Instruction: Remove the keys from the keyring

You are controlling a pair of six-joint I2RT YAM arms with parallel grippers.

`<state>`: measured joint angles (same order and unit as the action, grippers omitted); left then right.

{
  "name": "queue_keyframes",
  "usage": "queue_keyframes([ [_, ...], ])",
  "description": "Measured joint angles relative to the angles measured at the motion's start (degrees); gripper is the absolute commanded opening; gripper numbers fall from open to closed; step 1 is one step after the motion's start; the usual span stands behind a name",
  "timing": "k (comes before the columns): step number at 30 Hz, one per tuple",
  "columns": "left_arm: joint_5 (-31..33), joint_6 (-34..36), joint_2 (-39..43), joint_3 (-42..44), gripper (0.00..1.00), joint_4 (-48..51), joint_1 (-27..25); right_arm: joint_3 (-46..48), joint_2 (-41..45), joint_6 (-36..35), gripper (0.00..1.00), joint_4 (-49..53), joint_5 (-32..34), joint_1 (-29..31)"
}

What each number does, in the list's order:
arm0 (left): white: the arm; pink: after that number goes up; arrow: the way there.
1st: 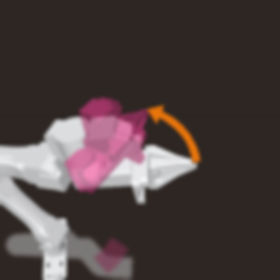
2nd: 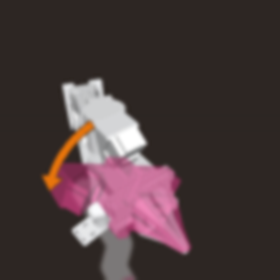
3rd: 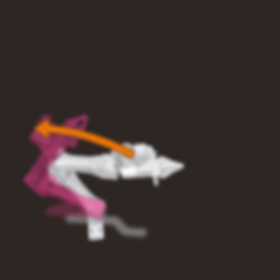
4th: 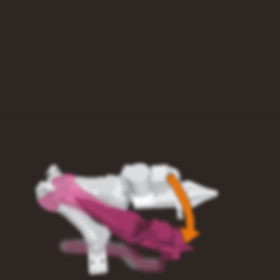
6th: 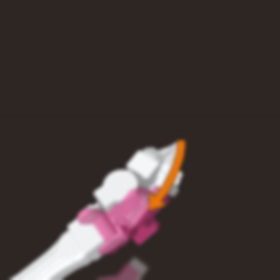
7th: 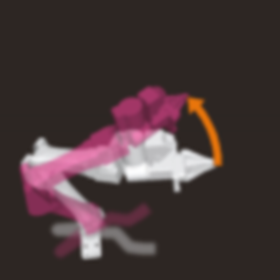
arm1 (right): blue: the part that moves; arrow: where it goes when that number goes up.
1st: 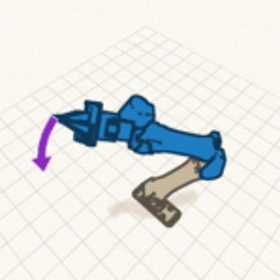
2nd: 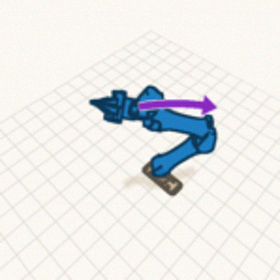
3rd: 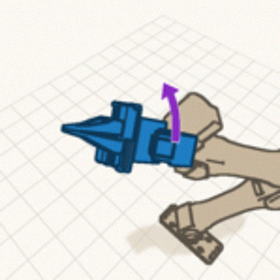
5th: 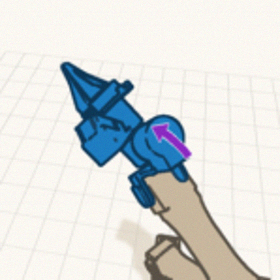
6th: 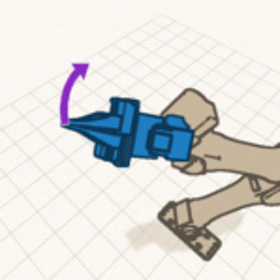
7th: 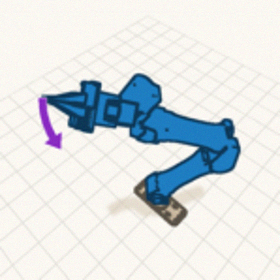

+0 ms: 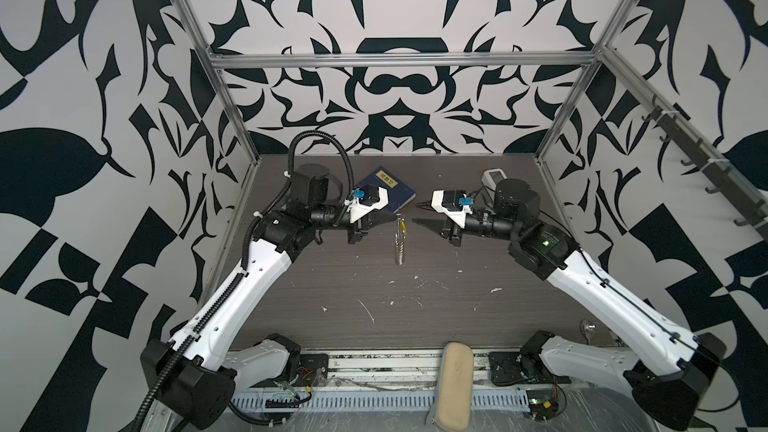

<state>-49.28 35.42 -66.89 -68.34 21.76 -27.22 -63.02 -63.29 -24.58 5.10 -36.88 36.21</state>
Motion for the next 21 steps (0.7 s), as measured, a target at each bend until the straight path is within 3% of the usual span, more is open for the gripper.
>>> queue_keyframes([
  [10,-1.3,0.7,1.9,1.3,0.00,-2.7,0.1,4.1,0.8,4.6,0.44,-3.2,0.2,0.0],
  [21,-0.9,0.2,2.8,2.3,0.00,-5.7,0.1,9.4,1.4,18.9,0.51,-17.3,-0.4,0.0],
])
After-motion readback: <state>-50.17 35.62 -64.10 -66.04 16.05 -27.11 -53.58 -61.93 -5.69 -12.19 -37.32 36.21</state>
